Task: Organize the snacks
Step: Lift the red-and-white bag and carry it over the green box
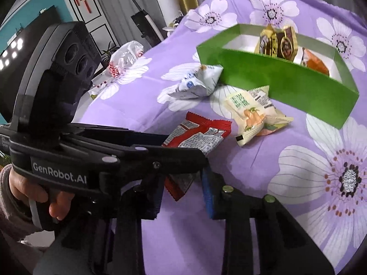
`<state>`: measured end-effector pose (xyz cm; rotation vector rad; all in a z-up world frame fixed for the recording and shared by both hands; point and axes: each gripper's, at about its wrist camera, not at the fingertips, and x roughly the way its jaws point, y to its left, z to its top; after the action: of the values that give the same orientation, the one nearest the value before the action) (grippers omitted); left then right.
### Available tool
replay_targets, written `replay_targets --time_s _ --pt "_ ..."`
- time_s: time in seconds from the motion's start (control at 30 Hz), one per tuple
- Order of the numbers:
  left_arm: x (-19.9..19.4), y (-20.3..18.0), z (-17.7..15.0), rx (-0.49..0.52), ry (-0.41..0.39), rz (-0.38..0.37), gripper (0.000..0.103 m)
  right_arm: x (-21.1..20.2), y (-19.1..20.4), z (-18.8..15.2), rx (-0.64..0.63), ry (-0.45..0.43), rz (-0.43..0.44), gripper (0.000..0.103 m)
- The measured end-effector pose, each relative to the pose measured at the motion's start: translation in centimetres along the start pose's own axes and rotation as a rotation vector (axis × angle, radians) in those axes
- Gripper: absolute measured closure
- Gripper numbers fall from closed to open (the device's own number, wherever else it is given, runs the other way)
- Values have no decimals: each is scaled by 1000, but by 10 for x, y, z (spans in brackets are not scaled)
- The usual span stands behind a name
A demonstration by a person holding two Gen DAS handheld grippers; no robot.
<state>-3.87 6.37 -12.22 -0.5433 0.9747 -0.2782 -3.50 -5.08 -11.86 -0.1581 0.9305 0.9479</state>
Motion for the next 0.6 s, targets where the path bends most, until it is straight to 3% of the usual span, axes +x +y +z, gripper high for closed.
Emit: replay_targets --time_s 0.33,0.6 --pt "-23 -29 29 85 -85 7 50 -34 -3 26 -32 -116 -27 73" --pt "-24 -42 79 137 -151 3 50 -42 -21 65 -54 -191 -63 73"
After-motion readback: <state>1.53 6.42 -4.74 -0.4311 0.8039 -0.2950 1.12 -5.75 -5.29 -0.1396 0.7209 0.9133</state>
